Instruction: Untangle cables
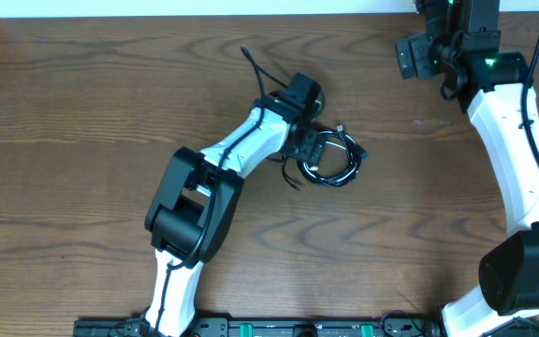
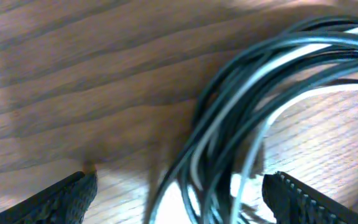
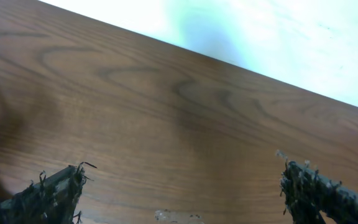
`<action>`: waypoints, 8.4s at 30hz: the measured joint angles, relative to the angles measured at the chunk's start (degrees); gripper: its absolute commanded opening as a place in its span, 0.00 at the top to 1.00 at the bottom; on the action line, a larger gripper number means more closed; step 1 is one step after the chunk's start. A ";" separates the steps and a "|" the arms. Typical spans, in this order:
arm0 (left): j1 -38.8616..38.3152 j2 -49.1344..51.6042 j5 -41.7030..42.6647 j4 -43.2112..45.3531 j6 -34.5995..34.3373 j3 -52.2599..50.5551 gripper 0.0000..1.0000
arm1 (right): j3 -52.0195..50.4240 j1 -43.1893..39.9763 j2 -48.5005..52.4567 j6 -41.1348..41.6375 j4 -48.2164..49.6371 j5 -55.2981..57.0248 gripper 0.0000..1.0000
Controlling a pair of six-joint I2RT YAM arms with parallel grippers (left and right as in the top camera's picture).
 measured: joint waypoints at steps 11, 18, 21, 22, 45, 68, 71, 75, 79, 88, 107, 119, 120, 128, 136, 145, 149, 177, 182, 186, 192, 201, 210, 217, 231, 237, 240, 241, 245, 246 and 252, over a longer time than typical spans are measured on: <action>-1.05 0.57 0.28 0.31 0.28 0.44 0.74 | 0.00 0.00 0.00 0.00 -0.02 0.02 0.01; -1.03 0.59 0.90 -0.11 -0.15 0.61 0.93 | 0.00 0.00 0.00 0.00 0.00 0.00 0.01; -1.01 0.68 0.94 -1.36 -0.07 1.36 0.92 | 0.00 0.00 0.00 0.00 -0.04 0.00 0.01; -0.98 0.68 0.96 -1.86 -0.07 1.60 0.92 | 0.00 0.00 0.00 0.00 -0.04 0.00 0.01; 8.90 -19.67 1.27 -5.73 1.49 4.35 0.92 | 0.00 0.00 0.00 4.13 0.24 -0.09 0.01; 8.81 -28.35 7.65 -6.27 1.64 6.29 0.92 | -0.09 0.00 0.00 4.13 0.26 -24.30 0.01; 8.79 -31.21 8.70 -6.25 1.64 6.69 0.93 | -0.11 0.11 0.00 5.14 0.48 -25.64 0.01; 8.70 -33.70 9.09 -6.27 1.64 6.78 0.92 | -0.76 0.83 0.00 6.01 1.55 -27.74 0.01; 8.70 -34.21 9.09 -6.29 1.64 6.78 0.92 | -1.92 2.47 0.00 5.90 2.05 -31.41 0.01; 8.70 -34.21 9.09 -6.29 1.64 6.78 0.92 | -2.34 5.20 0.00 7.80 4.87 -39.89 0.01; 8.70 -34.21 9.64 -6.25 1.64 6.78 0.92 | -2.36 5.35 0.00 12.41 -0.37 -38.75 0.01; 8.50 -34.21 13.86 -4.76 1.64 6.78 0.92 | -2.38 9.55 0.00 7.80 -2.21 -45.03 0.01; 8.46 -34.21 13.99 -4.55 1.64 6.78 0.92 | -2.38 10.10 0.00 7.67 -2.21 -45.09 0.01; 6.80 -34.21 14.21 -4.26 1.64 6.78 0.92 | -3.48 13.18 0.00 7.41 -1.07 -43.80 0.01; 6.25 -34.45 14.40 -4.55 1.64 9.49 0.92 | -9.29 13.51 0.00 7.39 3.30 -42.93 0.01; 6.25 -35.28 14.40 -4.85 1.64 10.73 0.92 | -10.73 13.51 0.00 7.41 4.11 -42.88 0.01; 6.25 -35.28 14.40 -4.59 1.64 10.73 0.92 | -10.78 13.51 0.00 7.43 4.13 -42.91 0.01; 6.16 -35.28 13.90 -3.85 1.64 16.96 0.92 | -14.38 13.51 0.00 9.62 7.69 -40.81 0.01; 6.12 -35.28 11.08 -5.03 1.90 19.91 0.92 | -14.38 13.51 0.00 10.08 7.98 -41.09 0.01; 6.08 -35.28 8.52 -6.62 3.13 22.05 0.92 | -14.38 13.51 0.00 10.05 8.52 -43.36 0.01; 6.08 -35.26 5.42 -7.96 4.55 24.76 0.92 | -14.36 13.49 -0.50 10.34 10.64 -45.38 0.01; 6.08 -36.26 2.56 -7.76 5.79 34.32 0.92 | -14.38 12.41 -1.16 10.34 8.92 -41.97 0.01; 6.10 -36.37 -0.42 -11.74 7.50 35.78 0.92 | -14.40 12.37 -1.16 10.14 3.48 -36.72 0.01; 6.08 -36.35 -0.87 -10.84 7.89 35.78 0.92 | -14.91 16.90 -1.16 7.61 0.39 -36.81 0.01; 6.08 -36.35 -0.87 -11.08 7.89 35.78 0.92 | -15.10 23.10 8.28 7.23 2.58 -34.73 0.01; 6.08 -36.35 -0.85 -11.32 7.89 35.78 0.92 | -15.43 23.78 11.87 7.23 5.51 -35.36 0.01; 6.08 -36.35 -0.87 -11.47 7.89 35.78 0.92 | -15.43 24.63 12.24 7.26 6.25 -35.63 0.01; 6.08 -36.35 -0.87 -11.54 7.89 35.78 0.92 | -15.43 24.94 12.24 7.30 6.67 -35.65 0.01; 6.08 -36.35 -0.85 -11.96 7.89 35.78 0.92 | -15.43 25.92 12.24 7.78 8.11 -35.85 0.05; 6.08 -36.35 -0.87 -11.96 7.89 35.78 0.92 | -15.43 26.08 12.24 7.91 8.15 -35.85 0.12; 6.08 -36.35 -0.87 -12.17 7.89 35.78 0.92 | -15.43 26.32 12.24 8.50 8.37 -36.15 0.83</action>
